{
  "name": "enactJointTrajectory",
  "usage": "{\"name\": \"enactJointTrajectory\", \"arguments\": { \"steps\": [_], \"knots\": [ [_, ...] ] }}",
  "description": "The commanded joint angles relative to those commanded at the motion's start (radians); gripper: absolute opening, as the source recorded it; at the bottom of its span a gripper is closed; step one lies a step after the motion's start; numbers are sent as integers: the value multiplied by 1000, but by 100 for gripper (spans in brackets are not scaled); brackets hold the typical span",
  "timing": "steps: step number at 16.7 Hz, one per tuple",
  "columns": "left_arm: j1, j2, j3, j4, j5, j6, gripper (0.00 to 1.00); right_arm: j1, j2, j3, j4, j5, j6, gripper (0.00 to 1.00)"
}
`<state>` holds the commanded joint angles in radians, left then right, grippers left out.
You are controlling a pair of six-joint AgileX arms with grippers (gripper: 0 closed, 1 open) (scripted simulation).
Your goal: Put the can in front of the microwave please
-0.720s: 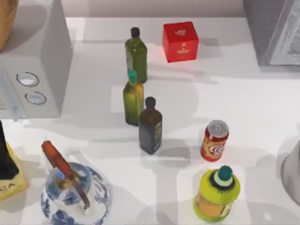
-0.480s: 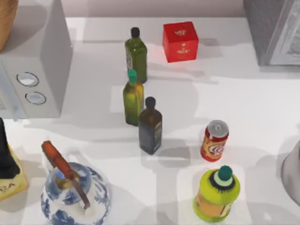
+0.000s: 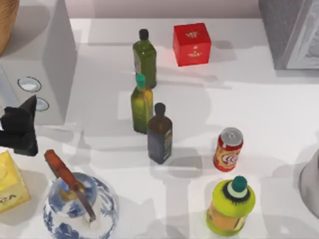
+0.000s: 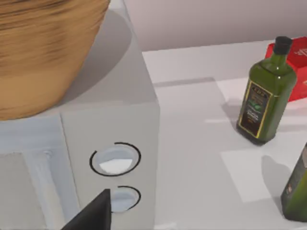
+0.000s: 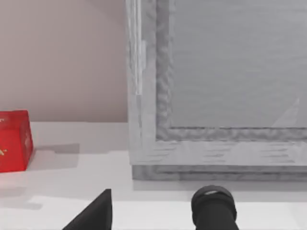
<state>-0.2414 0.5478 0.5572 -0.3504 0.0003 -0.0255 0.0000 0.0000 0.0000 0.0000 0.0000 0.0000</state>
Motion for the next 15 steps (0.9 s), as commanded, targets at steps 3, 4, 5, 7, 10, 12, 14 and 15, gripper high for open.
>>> {"name": "enactJointTrajectory", "arguments": {
  "steps": [3, 4, 5, 7, 10, 12, 14, 15],
  "knots": [
    [-121, 342, 323, -195, 0, -15, 100, 0, 0, 0, 0, 0, 0, 100],
    [-162, 467, 436, -265, 1, -21, 100, 0, 0, 0, 0, 0, 0, 100],
    [-204, 594, 551, -335, 2, -26, 100, 0, 0, 0, 0, 0, 0, 100],
    [-288, 848, 778, -474, 6, -38, 100, 0, 0, 0, 0, 0, 0, 100],
    [-408, 1202, 1103, -670, 11, -53, 100, 0, 0, 0, 0, 0, 0, 100],
    [-481, 1405, 1303, -783, 12, -62, 100, 0, 0, 0, 0, 0, 0, 100],
    [-546, 1573, 1479, -880, 10, -68, 100, 0, 0, 0, 0, 0, 0, 100],
    [-575, 1642, 1555, -921, 9, -71, 100, 0, 0, 0, 0, 0, 0, 100]
  ]
}}
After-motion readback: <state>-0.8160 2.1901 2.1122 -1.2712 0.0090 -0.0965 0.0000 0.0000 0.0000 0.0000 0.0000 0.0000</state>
